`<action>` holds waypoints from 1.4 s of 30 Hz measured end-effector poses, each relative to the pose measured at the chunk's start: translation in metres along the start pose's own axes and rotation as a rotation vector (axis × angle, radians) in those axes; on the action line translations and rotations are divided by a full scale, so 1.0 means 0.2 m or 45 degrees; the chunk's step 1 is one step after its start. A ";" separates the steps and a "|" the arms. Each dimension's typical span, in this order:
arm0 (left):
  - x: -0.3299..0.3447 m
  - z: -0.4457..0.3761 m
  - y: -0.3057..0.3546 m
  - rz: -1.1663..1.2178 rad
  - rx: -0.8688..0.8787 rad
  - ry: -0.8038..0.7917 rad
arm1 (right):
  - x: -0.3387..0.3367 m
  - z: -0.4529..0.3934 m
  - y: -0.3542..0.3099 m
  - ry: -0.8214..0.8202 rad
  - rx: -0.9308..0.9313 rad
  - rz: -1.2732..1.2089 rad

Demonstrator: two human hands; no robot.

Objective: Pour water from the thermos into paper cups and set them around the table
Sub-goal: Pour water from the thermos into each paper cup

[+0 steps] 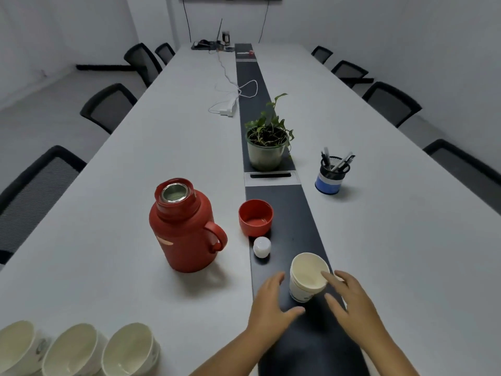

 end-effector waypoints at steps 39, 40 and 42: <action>0.12 -0.11 0.11 0.366 0.033 0.072 | -0.28 0.20 0.26 0.962 -0.017 -1.118; 0.13 -0.13 0.13 0.380 0.045 0.094 | -0.28 0.22 0.26 0.975 -0.008 -1.121; 0.15 -0.15 0.14 0.405 0.050 0.136 | -0.28 0.25 0.27 0.992 0.002 -1.084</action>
Point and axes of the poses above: each hand's wrist, its own z-axis away from the middle knuckle, its own x-axis out of the palm, y = z × x, the point moved 3 cm from there along -z, towards the middle knuckle, and after that the axes turned 15 degrees about -x, right-handed, at the moved point
